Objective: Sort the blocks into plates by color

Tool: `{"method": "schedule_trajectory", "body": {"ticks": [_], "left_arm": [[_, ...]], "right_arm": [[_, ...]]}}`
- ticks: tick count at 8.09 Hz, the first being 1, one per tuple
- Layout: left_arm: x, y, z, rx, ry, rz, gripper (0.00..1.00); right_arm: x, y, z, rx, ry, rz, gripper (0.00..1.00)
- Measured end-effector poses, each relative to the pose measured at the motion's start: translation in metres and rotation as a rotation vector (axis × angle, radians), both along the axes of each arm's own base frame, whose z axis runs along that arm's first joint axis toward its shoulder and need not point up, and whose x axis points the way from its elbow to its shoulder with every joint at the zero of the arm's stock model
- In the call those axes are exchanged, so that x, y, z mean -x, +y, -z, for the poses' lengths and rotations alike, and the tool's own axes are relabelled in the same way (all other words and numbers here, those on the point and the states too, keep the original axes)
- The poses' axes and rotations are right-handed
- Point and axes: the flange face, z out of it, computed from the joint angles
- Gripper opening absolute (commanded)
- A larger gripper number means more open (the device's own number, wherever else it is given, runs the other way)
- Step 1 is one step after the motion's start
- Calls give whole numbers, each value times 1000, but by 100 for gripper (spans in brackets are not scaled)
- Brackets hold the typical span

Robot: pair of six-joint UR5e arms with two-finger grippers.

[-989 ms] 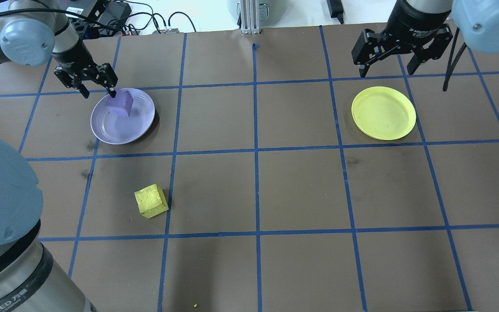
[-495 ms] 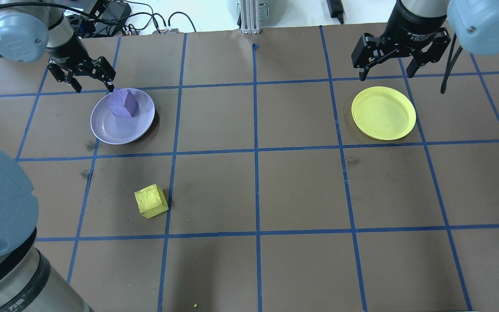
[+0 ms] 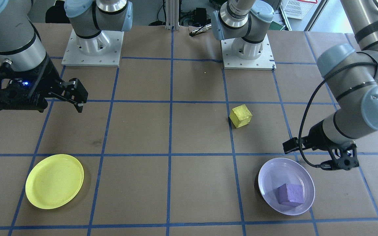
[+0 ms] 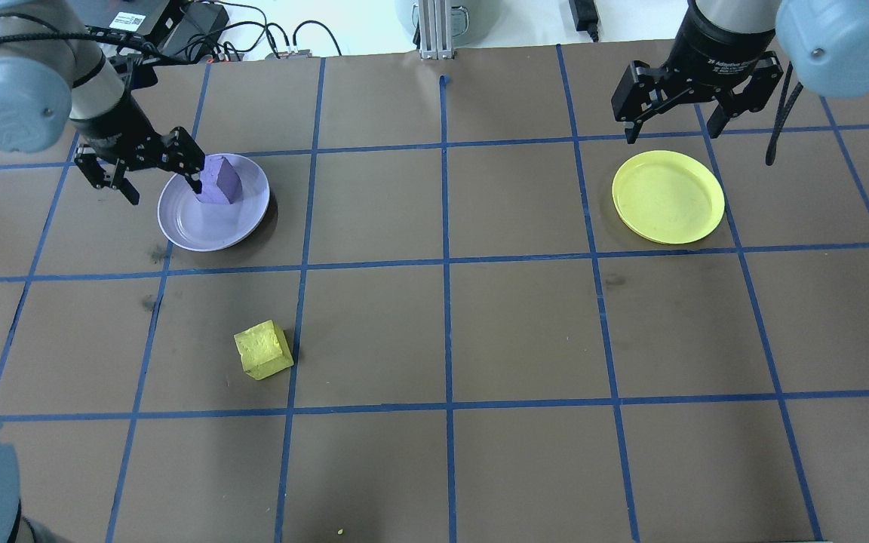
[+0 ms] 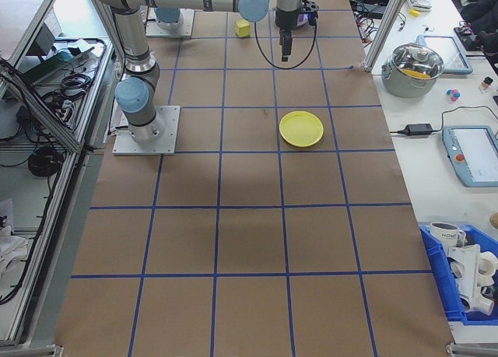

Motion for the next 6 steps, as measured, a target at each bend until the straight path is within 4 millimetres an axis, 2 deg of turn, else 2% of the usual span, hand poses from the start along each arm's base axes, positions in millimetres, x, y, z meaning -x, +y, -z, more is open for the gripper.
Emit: {"method": "schedule_trajectory", "body": {"ticks": [1,3,4,6], "left_arm": [[10,34,5,-27,-3,-82,100],[39,86,-3,-36,-20,-194,100],[55,106,-5,-41,-31,-262,100],[90,137,10,-75,-60,-366,96]], "right_arm": [[0,0,1,-3,3,0,100],[1,1,2,-12,6,1,100],[1,1,2,-14,6,1,100],[0,1,2,-16,4,-1,100]]}}
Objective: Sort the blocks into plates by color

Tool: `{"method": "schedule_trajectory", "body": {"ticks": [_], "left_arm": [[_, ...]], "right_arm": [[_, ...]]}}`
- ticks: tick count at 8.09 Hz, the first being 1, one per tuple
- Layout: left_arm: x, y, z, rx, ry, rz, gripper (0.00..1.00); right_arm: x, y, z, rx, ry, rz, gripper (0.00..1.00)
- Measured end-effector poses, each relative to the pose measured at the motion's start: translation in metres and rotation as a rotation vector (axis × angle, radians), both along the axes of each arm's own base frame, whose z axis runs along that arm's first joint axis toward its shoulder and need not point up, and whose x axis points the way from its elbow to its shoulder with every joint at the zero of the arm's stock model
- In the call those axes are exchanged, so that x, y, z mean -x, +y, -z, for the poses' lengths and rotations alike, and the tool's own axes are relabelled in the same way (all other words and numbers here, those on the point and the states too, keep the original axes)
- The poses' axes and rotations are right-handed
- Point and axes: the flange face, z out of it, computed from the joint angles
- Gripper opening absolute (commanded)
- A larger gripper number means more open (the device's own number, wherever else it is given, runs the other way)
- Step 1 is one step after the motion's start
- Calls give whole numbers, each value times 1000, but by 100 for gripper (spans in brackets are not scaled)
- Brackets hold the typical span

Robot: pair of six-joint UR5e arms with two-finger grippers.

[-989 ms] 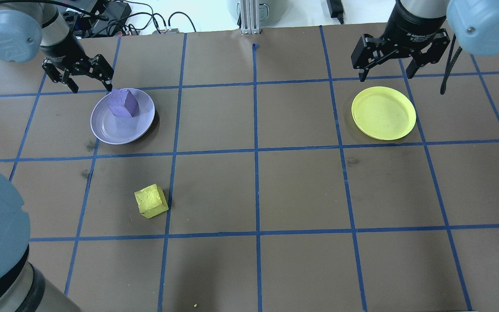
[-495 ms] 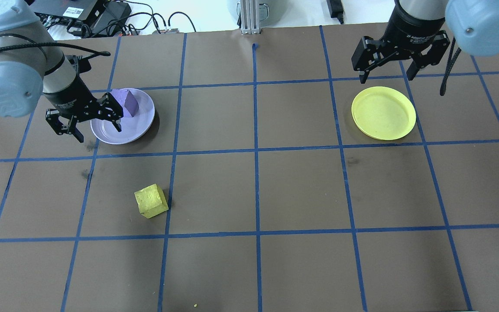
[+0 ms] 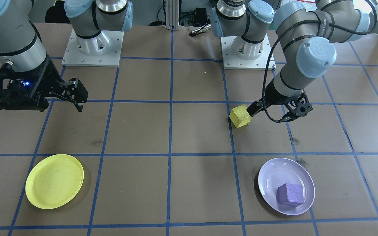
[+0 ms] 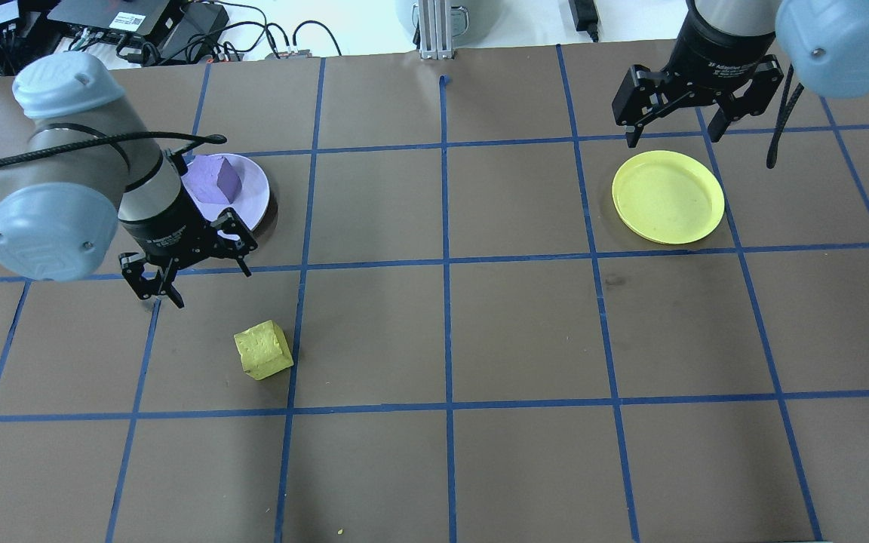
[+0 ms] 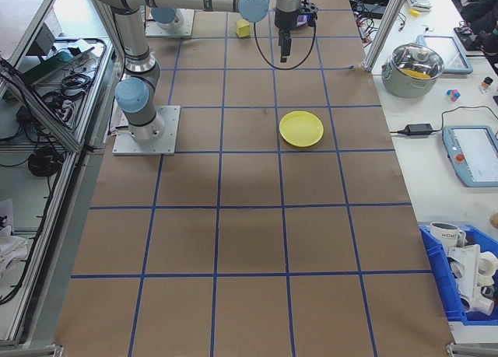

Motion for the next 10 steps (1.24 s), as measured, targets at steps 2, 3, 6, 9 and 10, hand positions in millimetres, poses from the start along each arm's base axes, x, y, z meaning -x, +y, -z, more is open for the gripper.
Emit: {"method": "schedule_trajectory", "body": {"ticks": [2,3,6,9,10], "left_arm": [[13,12,20,-30,-4,-12,93],[14,11,32,-33,-5,-10,93],[14,9,83,-81,9,42,93],[16,17,105,-118,26,71,89],[16,21,113,-134,30,81,89]], "right_arm": [[0,-4,5,-3,-5,-7,100],[1,-6,7,-7,-7,-11,100],[0,-8,10,-8,-16,-13,100],[2,-9,10,-7,-2,-12,100],[2,-9,11,-9,0,-12,100]]}}
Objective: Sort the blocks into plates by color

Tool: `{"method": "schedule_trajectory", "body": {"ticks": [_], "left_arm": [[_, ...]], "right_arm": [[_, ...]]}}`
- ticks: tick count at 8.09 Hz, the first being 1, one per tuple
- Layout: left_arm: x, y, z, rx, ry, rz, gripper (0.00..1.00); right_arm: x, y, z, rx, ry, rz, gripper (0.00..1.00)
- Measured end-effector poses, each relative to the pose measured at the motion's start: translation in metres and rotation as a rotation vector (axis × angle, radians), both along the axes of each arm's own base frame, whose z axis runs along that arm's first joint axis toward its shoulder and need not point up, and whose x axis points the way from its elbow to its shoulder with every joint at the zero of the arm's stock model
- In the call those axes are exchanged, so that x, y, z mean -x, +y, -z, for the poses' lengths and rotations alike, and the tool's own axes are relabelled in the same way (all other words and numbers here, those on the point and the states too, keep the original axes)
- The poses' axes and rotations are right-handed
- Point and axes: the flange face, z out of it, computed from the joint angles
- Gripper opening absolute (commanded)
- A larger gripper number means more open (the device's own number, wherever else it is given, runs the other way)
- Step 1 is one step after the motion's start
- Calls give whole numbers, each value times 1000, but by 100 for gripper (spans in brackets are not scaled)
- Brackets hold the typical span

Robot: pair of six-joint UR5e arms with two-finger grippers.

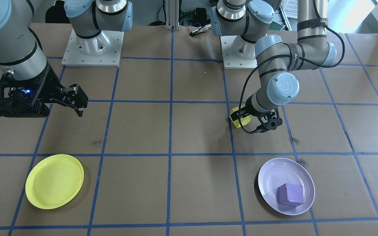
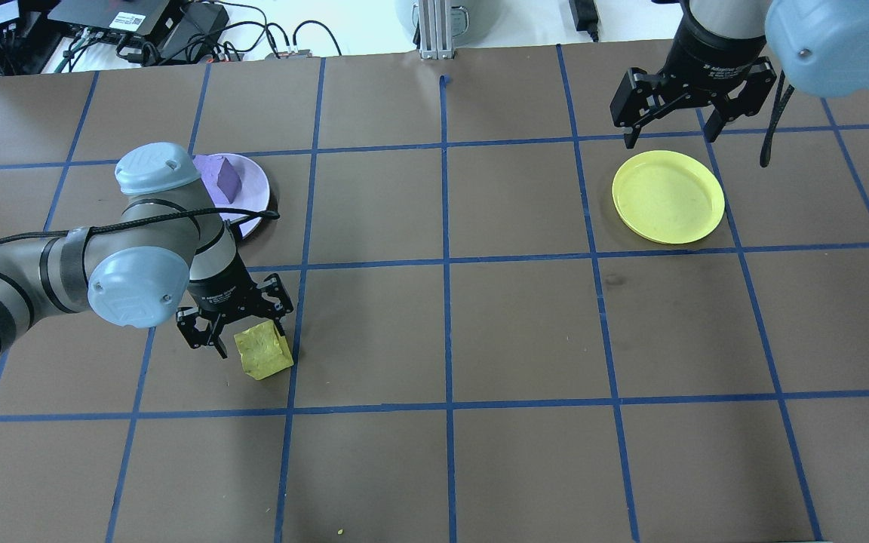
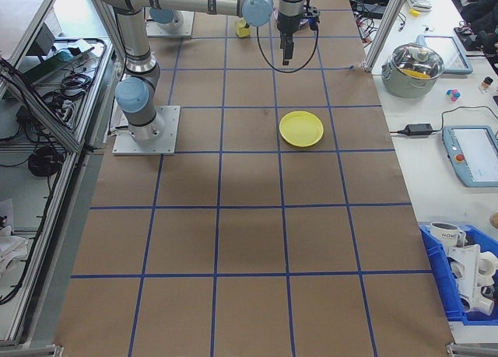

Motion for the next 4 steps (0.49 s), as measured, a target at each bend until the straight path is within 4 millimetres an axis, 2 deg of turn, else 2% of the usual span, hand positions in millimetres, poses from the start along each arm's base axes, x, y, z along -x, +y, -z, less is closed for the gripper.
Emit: {"method": "schedule_trajectory", "body": {"ticks": [2,4], "left_arm": [[-1,5,10,-23,6,12,89],[-7,6,13,-29,9,21,89]], "right_arm": [[0,0,2,-8,1,1,100],[0,-2,7,-16,-1,6,100]]}}
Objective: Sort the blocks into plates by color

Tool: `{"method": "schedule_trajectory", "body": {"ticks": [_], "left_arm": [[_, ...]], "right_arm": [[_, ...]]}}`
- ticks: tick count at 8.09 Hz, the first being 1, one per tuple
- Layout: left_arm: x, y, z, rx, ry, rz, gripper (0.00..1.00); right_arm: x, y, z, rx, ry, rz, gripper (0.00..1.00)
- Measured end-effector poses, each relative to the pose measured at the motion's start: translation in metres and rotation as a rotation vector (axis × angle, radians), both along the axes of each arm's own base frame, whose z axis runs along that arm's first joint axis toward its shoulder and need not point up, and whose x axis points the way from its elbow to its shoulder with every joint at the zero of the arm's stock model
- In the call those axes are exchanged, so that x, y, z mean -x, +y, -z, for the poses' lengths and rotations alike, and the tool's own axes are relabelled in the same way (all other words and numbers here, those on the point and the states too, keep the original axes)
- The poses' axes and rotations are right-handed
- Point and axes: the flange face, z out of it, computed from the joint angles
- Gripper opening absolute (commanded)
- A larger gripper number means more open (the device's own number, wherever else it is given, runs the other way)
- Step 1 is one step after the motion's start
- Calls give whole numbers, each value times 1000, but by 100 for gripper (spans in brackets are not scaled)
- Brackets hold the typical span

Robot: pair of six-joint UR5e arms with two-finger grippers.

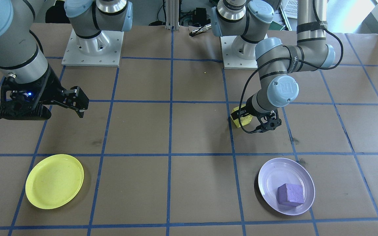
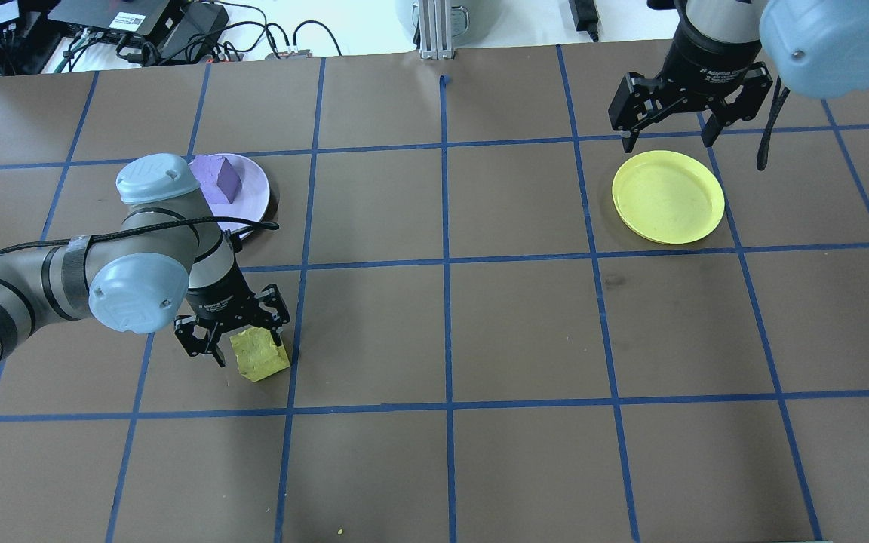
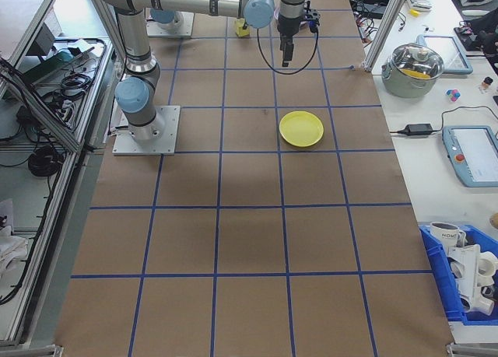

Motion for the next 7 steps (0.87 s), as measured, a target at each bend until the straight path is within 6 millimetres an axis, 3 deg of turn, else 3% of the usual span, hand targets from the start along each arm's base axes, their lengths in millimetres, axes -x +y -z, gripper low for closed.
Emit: {"method": "schedule_trajectory", "body": {"ticks": [7], "left_arm": [[-30,-1,4,-7,31,21,89]], "right_arm": [[1,-2,3,-1,1,11,100]]}}
